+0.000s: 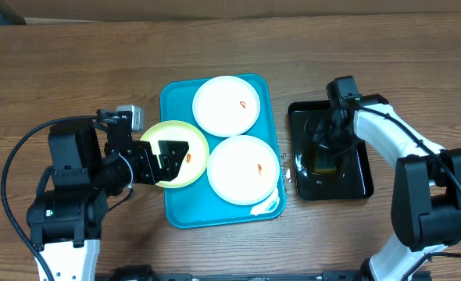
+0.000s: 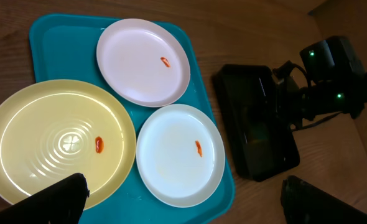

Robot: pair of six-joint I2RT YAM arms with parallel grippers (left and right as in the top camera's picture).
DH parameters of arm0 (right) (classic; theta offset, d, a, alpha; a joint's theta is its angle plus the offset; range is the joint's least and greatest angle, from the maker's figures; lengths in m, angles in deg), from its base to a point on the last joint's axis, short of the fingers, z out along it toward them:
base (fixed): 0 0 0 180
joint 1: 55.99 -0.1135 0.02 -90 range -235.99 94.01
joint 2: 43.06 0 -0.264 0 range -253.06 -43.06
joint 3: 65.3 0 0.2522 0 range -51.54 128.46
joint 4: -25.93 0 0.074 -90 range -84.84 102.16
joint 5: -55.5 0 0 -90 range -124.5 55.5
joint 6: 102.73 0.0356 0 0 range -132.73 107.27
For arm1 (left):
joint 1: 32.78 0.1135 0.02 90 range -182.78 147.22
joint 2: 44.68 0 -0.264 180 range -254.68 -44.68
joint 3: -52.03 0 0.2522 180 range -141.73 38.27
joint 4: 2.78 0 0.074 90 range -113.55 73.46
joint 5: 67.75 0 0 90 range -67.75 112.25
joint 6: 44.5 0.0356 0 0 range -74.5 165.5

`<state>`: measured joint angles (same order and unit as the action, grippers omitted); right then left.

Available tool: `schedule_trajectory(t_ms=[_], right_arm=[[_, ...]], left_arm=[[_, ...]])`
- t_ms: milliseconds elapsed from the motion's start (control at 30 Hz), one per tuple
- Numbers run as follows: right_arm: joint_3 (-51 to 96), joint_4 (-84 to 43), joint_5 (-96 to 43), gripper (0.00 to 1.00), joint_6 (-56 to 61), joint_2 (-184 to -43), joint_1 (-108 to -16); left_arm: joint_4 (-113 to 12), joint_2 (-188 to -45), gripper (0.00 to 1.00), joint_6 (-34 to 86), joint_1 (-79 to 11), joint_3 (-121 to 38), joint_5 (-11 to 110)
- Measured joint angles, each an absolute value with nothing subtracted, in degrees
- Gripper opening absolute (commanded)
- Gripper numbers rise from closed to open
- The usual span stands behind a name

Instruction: Clean dirty plates on tray and stack at the side

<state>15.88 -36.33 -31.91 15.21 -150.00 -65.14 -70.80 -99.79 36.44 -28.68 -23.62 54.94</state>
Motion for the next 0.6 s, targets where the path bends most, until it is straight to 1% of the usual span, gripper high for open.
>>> schedule_trajectory(t_ms=[100,200,300,333,367,467,600], right_arm=[[16.3,-38.7,-31.9,0.04,15.2,-150.0,-65.1],[18.8,-45.2,-31.9,0.04,13.8,-150.0,-65.1],[21.3,-49.0,-31.9,0.29,12.6,-149.7,-65.1],[22.2,-49.8,-31.9,0.4,12.2,-149.0,-65.1],[22.8,-50.4,-31.9,0.44,11.8,-148.4,-65.1],[23.2,-50.8,-31.9,0.48,11.2,-146.9,-65.1],[20.6,-49.0,-31.8,0.46,11.4,-146.8,-65.1]], left_arm=[[-70.8,-99.8,1.0,36.4,-28.7,-23.6,54.9],[-70.8,-99.8,1.0,36.4,-28.7,-23.6,54.9],[-70.8,-99.8,1.0,36.4,-28.7,-23.6,54.9],[-70.8,-99.8,1.0,36.4,-28.7,-23.6,54.9],[-70.8,-99.8,1.0,36.4,-28.7,-23.6,54.9],[-70.8,-99.8,1.0,36.4,-28.7,-23.6,54.9],[-70.8,-99.8,1.0,36.4,-28.7,-23.6,54.9]])
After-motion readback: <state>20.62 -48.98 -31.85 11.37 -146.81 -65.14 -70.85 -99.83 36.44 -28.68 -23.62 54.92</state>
